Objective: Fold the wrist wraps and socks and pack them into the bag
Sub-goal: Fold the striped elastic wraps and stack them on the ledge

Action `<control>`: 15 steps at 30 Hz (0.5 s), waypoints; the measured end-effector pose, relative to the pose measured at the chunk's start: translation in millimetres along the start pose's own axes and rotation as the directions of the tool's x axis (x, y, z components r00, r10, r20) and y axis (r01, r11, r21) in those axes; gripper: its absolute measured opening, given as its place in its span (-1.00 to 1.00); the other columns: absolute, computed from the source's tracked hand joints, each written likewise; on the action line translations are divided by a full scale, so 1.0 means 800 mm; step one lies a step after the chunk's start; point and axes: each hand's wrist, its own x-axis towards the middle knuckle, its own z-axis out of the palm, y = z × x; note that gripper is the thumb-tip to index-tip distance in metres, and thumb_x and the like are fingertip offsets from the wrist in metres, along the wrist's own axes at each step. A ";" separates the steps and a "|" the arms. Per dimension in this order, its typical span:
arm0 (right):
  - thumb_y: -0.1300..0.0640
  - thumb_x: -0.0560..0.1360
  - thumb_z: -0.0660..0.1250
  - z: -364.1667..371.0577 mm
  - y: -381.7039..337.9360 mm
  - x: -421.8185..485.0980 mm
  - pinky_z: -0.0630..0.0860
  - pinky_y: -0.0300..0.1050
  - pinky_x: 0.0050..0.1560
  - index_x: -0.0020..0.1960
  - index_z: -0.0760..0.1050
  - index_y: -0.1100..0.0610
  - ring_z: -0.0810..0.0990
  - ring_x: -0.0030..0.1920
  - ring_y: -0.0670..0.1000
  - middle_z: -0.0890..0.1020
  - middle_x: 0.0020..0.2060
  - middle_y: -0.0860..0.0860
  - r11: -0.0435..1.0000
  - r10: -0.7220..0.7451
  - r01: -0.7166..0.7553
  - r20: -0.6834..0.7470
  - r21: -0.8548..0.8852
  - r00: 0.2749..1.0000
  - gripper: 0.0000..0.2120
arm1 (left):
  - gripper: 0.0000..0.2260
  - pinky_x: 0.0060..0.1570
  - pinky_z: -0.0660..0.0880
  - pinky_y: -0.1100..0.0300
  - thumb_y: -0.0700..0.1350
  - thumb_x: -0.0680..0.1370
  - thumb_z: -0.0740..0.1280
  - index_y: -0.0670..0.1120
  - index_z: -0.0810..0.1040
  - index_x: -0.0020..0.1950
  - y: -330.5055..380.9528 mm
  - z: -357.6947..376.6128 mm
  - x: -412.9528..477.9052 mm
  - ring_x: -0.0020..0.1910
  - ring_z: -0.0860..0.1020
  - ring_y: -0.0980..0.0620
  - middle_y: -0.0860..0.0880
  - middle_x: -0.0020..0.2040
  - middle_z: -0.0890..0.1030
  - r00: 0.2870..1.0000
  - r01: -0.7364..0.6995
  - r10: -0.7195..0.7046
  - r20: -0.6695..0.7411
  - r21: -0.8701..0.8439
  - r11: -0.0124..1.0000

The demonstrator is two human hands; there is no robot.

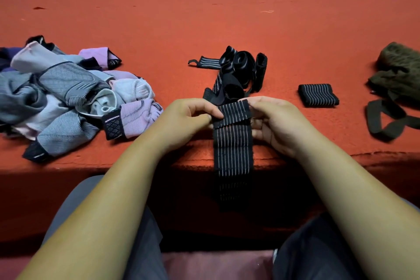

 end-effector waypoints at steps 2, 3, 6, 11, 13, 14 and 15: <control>0.03 0.71 0.27 -0.001 -0.002 -0.002 0.62 -0.05 -0.17 0.28 0.63 0.22 0.66 -0.15 0.08 0.73 -0.07 0.14 0.999 0.032 -0.032 0.044 0.003 0.999 -0.68 | -0.75 0.30 0.60 0.01 -0.30 0.62 0.33 -0.03 0.76 -0.01 0.002 0.004 0.001 0.01 0.69 0.13 0.02 0.05 0.76 0.997 0.022 -0.026 -0.071 -0.052 0.998; -0.04 0.70 0.29 -0.002 -0.001 -0.002 0.62 0.00 -0.09 0.30 0.63 0.24 0.65 -0.10 0.13 0.73 0.01 0.23 0.999 0.047 -0.045 0.063 -0.024 0.997 -0.62 | -0.81 0.26 0.61 0.07 -0.28 0.62 0.38 -0.04 0.76 0.00 0.002 0.006 0.001 0.01 0.69 0.14 0.03 0.03 0.77 0.995 0.008 -0.013 -0.095 -0.054 0.998; 0.03 0.68 0.36 -0.005 0.005 -0.007 0.55 0.17 0.20 0.30 0.65 0.23 0.64 0.05 0.19 0.70 0.19 0.30 0.983 0.050 -0.032 0.095 -0.181 0.994 -0.68 | -0.87 0.22 0.64 -0.05 -0.24 0.56 0.52 -0.05 0.73 0.05 -0.002 0.011 0.002 0.01 0.70 0.06 -0.03 0.02 0.77 0.994 0.001 -0.014 -0.106 -0.126 0.992; 0.26 0.67 0.35 -0.006 0.007 -0.010 0.63 -0.02 0.04 0.18 0.66 0.17 0.73 -0.07 0.02 0.77 0.01 0.12 0.968 -0.003 0.022 0.079 -0.250 0.997 -0.85 | -0.68 0.09 0.63 0.08 -0.38 0.55 0.46 -0.08 0.59 0.23 -0.002 0.020 0.006 -0.01 0.67 0.05 -0.06 0.04 0.72 0.995 -0.036 0.007 -0.095 -0.314 0.949; 0.28 0.66 0.37 -0.006 0.007 -0.008 0.66 0.02 0.09 0.19 0.66 0.20 0.74 -0.04 0.04 0.77 -0.01 0.14 0.972 -0.037 0.046 0.042 -0.230 0.998 -0.85 | -0.60 0.16 0.63 -0.01 -0.37 0.56 0.47 -0.08 0.52 0.33 -0.002 0.025 0.007 0.09 0.70 -0.05 -0.14 0.11 0.73 0.996 0.049 -0.075 -0.045 -0.420 0.906; 0.28 0.65 0.37 -0.006 0.007 -0.007 0.66 0.08 0.13 0.18 0.66 0.19 0.74 -0.01 0.06 0.76 -0.02 0.15 0.974 -0.054 0.059 0.028 -0.220 0.998 -0.86 | -0.63 0.19 0.61 -0.07 -0.34 0.57 0.47 -0.11 0.53 0.33 -0.003 0.028 0.007 0.10 0.69 -0.10 -0.17 0.12 0.73 0.993 0.095 -0.118 -0.027 -0.433 0.897; 0.28 0.65 0.38 -0.006 0.008 -0.006 0.66 0.11 0.16 0.17 0.66 0.18 0.73 0.00 0.08 0.74 -0.04 0.17 0.974 -0.067 0.070 0.017 -0.218 0.998 -0.86 | -0.70 0.16 0.59 -0.08 -0.33 0.58 0.46 -0.15 0.57 0.28 -0.004 0.030 0.007 0.06 0.66 -0.15 -0.19 0.07 0.72 0.990 0.120 -0.143 -0.021 -0.425 0.897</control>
